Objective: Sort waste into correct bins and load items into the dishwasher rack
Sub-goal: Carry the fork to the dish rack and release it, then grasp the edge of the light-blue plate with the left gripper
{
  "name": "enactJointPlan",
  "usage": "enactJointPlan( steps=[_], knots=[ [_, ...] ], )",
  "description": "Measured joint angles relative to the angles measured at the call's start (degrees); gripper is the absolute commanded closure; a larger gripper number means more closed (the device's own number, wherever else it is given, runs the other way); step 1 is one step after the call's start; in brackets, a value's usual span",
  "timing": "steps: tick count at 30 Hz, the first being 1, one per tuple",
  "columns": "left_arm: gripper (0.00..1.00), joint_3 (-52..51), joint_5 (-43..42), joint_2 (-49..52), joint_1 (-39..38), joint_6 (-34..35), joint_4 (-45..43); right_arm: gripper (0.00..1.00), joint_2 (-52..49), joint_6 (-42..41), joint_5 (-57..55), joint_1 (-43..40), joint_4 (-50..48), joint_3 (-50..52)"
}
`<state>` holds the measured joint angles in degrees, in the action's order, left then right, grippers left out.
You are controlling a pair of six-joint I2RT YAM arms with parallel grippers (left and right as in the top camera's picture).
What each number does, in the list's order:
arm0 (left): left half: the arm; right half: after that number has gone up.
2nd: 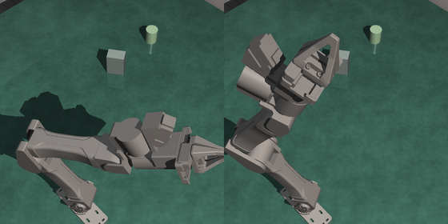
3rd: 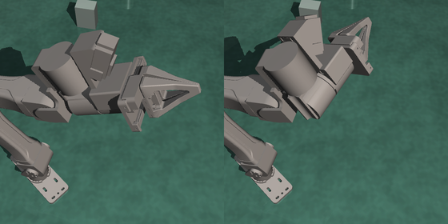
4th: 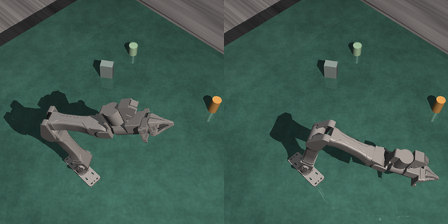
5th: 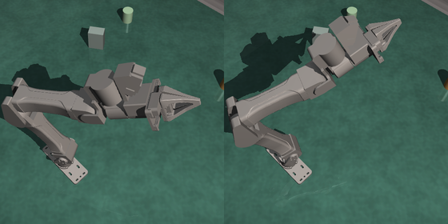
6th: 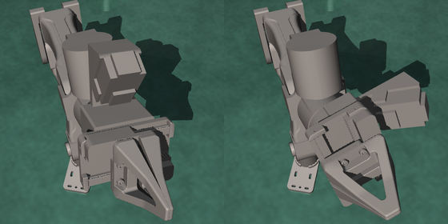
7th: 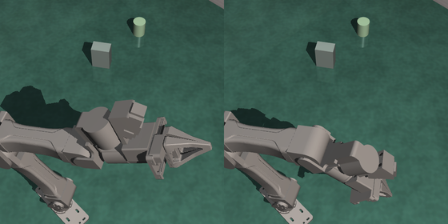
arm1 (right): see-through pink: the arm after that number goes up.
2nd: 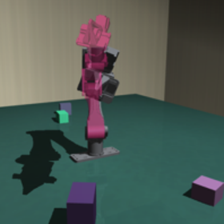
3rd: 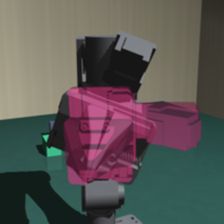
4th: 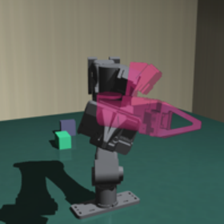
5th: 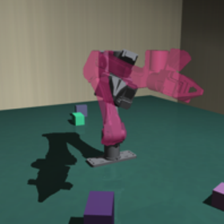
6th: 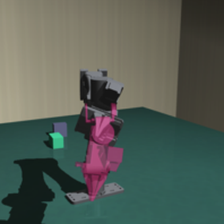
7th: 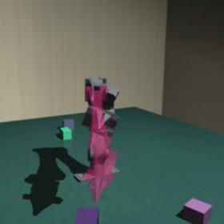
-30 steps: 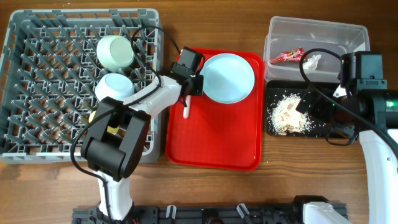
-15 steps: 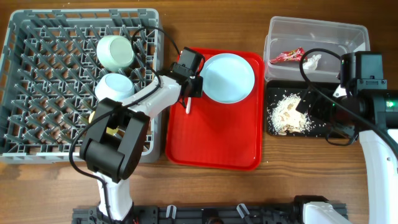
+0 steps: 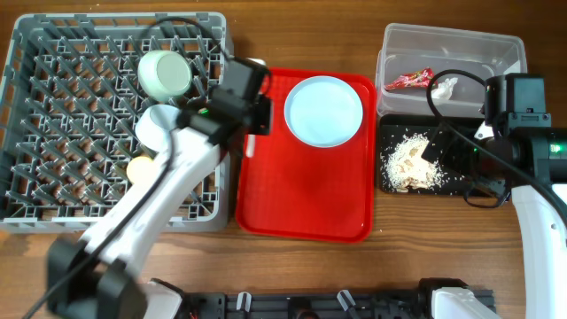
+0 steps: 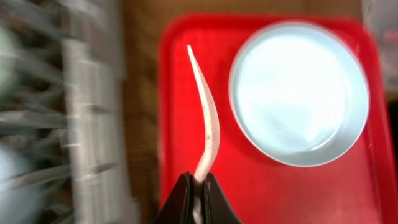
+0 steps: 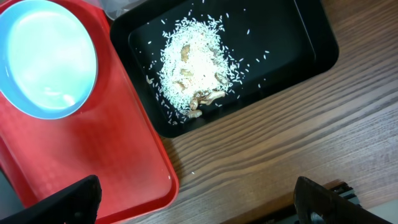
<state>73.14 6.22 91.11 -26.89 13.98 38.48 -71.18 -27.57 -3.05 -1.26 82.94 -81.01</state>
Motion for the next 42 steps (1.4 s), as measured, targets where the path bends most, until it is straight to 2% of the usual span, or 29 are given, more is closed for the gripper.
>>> enactJointPlan(
  steps=[1,4,9,10,11,14,24,27,33,38,40,42],
  knots=[
    [0.96,0.00,1.40,-3.89,1.14,-0.22,1.01,0.00,0.00,0.00,0.00,0.00,0.00,0.00],
    [0.96,0.00,2.89,-6.82,5.51,-2.91,3.65,0.00,0.00,0.00,0.00,0.00,0.00,0.00],
    [0.96,0.00,3.89,-3.43,11.08,-4.74,6.51,0.00,0.00,0.00,0.00,0.00,0.22,0.00],
    [0.92,0.00,3.91,-2.49,11.52,-4.85,6.43,0.00,0.00,0.00,0.00,0.00,0.22,0.00],
    [0.68,0.00,3.91,-0.90,12.15,-4.96,5.95,0.00,0.00,0.00,0.00,0.00,0.24,0.00],
    [0.48,-0.02,4.09,2.60,13.14,-5.79,4.79,0.00,0.00,0.00,0.00,0.00,0.31,0.00],
    [0.46,-0.02,3.08,3.39,12.81,-5.88,4.02,0.00,0.00,0.00,0.00,0.00,0.39,0.00],
    [0.37,-0.04,-2.84,2.69,9.01,-5.99,-1.07,0.00,0.00,0.00,0.00,0.00,0.37,0.00],
    [0.39,-0.07,-10.54,2.99,-2.78,-6.01,-14.03,0.00,0.00,0.00,0.00,0.00,0.35,0.00],
    [0.45,0.00,-11.78,10.78,-8.09,-6.01,-21.29,0.00,0.00,0.00,0.00,0.00,0.37,0.00],
    [0.45,0.00,-11.96,14.62,-9.33,-6.03,-23.34,0.00,0.00,0.00,0.00,0.00,0.39,0.00],
    [0.40,-0.02,-12.11,18.64,-10.84,-7.34,-24.98,0.00,0.00,0.00,0.00,0.00,0.37,0.00]
  ],
)
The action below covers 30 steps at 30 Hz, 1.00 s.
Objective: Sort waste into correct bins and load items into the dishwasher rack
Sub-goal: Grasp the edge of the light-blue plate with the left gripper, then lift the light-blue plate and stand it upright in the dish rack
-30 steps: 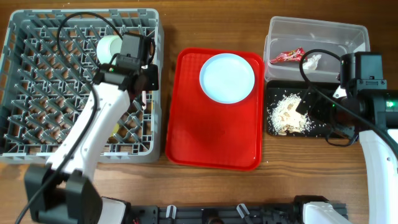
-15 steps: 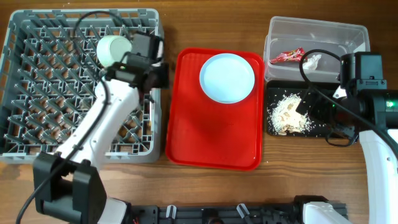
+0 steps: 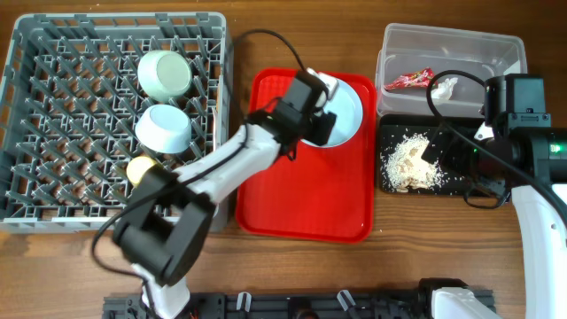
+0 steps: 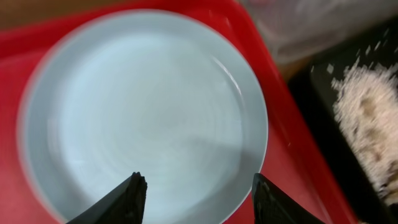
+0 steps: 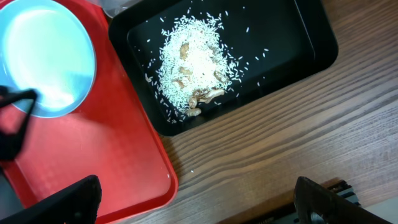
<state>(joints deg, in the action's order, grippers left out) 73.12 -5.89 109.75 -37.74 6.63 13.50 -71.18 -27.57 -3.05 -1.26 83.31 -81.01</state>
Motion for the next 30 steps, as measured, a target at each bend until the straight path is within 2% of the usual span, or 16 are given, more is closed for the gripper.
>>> enactJointPlan(
  steps=[3,7,8,13,15,26,30],
  knots=[
    [0.38,0.00,0.00,4.11,-2.10,-3.26,-0.26,0.00,0.00,0.00,0.00,0.00,0.00,0.00],
    [0.47,0.00,0.02,7.26,-3.34,-6.01,1.95,0.00,0.00,0.00,0.00,0.00,0.00,0.00],
    [0.51,0.48,-0.02,7.26,-3.37,-6.43,3.39,0.00,0.00,0.00,0.00,0.00,0.00,0.00],
    [0.90,1.73,1.42,6.88,-3.34,-8.09,11.21,0.00,0.00,0.00,0.00,0.00,-0.09,0.00],
    [0.96,1.90,2.62,6.60,-3.37,-7.87,13.40,0.00,0.00,0.00,0.00,0.00,-0.13,0.00],
    [0.96,2.12,4.46,4.79,-3.69,-8.09,16.76,0.00,0.00,0.02,0.00,0.00,-0.02,0.00],
    [0.96,2.10,4.76,-2.36,-3.48,-7.28,17.75,0.00,0.00,0.02,0.00,0.00,0.02,0.00]
  ],
)
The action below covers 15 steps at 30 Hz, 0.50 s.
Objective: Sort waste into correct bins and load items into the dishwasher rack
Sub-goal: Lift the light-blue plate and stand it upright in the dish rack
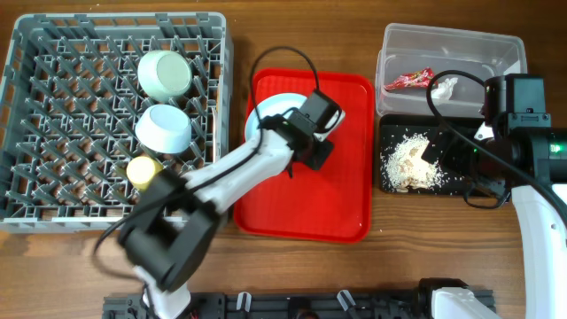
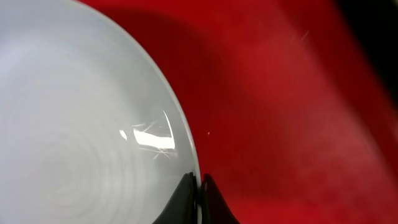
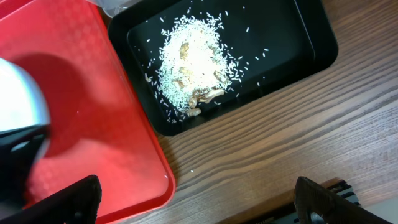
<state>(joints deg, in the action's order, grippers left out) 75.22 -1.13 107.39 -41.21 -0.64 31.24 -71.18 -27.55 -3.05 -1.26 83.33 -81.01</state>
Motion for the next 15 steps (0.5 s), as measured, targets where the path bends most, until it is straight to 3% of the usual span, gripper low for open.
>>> enactJointPlan(
  steps=[5,10,15],
  knots=[
    [0.96,0.00,-0.24,-14.27,3.28,3.61,0.07,0.00,0.00,0.17,0.00,0.00,0.02,0.00],
    [0.96,0.00,-2.21,-24.09,12.66,7.98,-0.24,0.00,0.00,0.17,0.00,0.00,0.02,0.00],
    [0.96,0.00,-19.02,-27.19,27.69,10.19,-0.55,0.00,0.00,0.17,0.00,0.00,0.02,0.00]
  ],
)
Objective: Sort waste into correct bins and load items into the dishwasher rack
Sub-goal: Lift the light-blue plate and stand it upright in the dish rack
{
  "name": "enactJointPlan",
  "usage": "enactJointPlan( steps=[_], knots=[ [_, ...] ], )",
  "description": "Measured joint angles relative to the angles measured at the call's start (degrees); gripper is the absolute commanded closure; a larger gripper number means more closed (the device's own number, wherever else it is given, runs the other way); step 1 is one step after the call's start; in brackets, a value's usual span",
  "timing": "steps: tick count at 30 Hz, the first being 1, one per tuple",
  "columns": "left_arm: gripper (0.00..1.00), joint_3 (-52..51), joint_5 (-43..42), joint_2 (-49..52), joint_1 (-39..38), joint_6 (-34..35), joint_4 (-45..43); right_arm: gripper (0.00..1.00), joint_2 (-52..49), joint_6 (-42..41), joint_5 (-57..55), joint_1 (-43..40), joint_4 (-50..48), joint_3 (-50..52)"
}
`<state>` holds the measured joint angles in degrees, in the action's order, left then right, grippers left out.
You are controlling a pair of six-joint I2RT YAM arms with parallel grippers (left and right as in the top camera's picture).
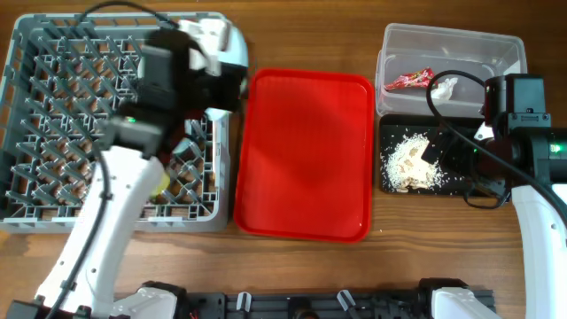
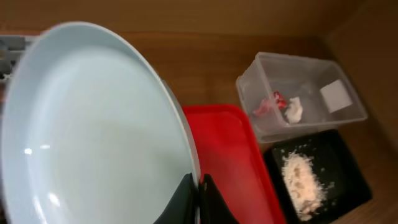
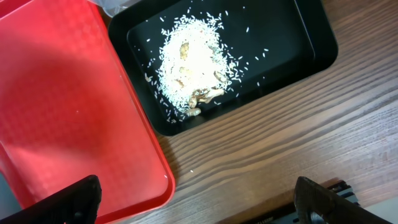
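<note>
A light blue plate (image 2: 93, 124) is held tilted, with my left gripper (image 2: 199, 186) shut on its rim. In the overhead view the left arm (image 1: 168, 71) reaches over the far right part of the grey dishwasher rack (image 1: 53, 106). The red tray (image 1: 306, 155) is bare. A black bin (image 3: 236, 56) holds a heap of rice (image 3: 189, 65). The clear bin (image 1: 452, 58) holds a red wrapper (image 1: 407, 80) and a white scrap. My right gripper (image 3: 196, 199) hangs open over the table's front edge, beside the tray and the black bin, with nothing in it.
The left arm hides most of what stands in the rack; a bit of yellow (image 1: 161, 184) shows beside it. Wooden table (image 3: 280, 149) lies in front of the black bin. The right arm's cable (image 1: 443, 106) loops over the bins.
The plate was held by its rim low over the red tray. Now it is up over the rack's far right corner, still in the left gripper. The tray is bare. The right arm has not moved.
First my left gripper was shut on a white spoon at the tray's left edge, beside the rack. Then it was open over the plate on the tray, without the spoon. Then it was shut on the plate's rim, and now it holds the plate over the rack.
</note>
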<state>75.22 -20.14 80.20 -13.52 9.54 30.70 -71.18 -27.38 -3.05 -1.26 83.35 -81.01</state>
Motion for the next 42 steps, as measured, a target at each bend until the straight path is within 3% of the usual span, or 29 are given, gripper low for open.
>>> enactJointPlan(
  steps=[6,11,12,15,16,20,22,26,30,34,42],
  knots=[
    [0.96,0.00,-20.70,3.65,12.96,1.44,-0.04,0.00,0.00,0.02,0.00,0.00,0.00,0.00],
    [0.96,0.00,-30.40,10.56,17.18,1.77,-0.02,0.00,0.00,0.00,0.00,0.00,0.00,0.00],
    [0.91,0.00,-31.54,11.74,17.68,1.77,-0.02,0.00,0.00,0.00,0.00,0.00,0.02,0.00],
    [0.29,0.00,-32.92,13.81,18.73,1.95,-0.46,0.00,0.00,0.00,0.00,0.00,0.02,0.00],
    [0.00,0.00,-32.87,13.99,19.15,1.90,-0.87,0.00,0.00,0.00,0.00,0.00,0.02,0.00],
    [0.00,0.00,-32.50,13.97,21.11,2.08,-0.59,0.00,0.00,0.00,0.00,0.00,-0.04,0.00],
    [0.00,0.00,-28.50,13.42,22.58,2.19,2.08,0.00,0.00,0.00,0.00,0.00,-0.28,0.00],
    [0.00,0.00,-13.73,9.09,23.47,2.21,8.94,0.00,0.00,1.64,1.60,-0.04,-5.11,0.02],
    [0.00,0.02,0.81,5.03,21.90,3.45,16.87,0.00,-0.15,8.44,12.28,0.22,-17.09,0.07],
    [0.00,0.07,5.95,4.92,19.41,3.98,22.40,0.00,-3.21,13.03,15.65,3.54,-24.35,0.04],
    [0.00,0.07,11.65,4.87,14.67,5.42,35.43,0.00,-13.49,15.47,16.74,5.31,-19.89,0.20]
  ],
)
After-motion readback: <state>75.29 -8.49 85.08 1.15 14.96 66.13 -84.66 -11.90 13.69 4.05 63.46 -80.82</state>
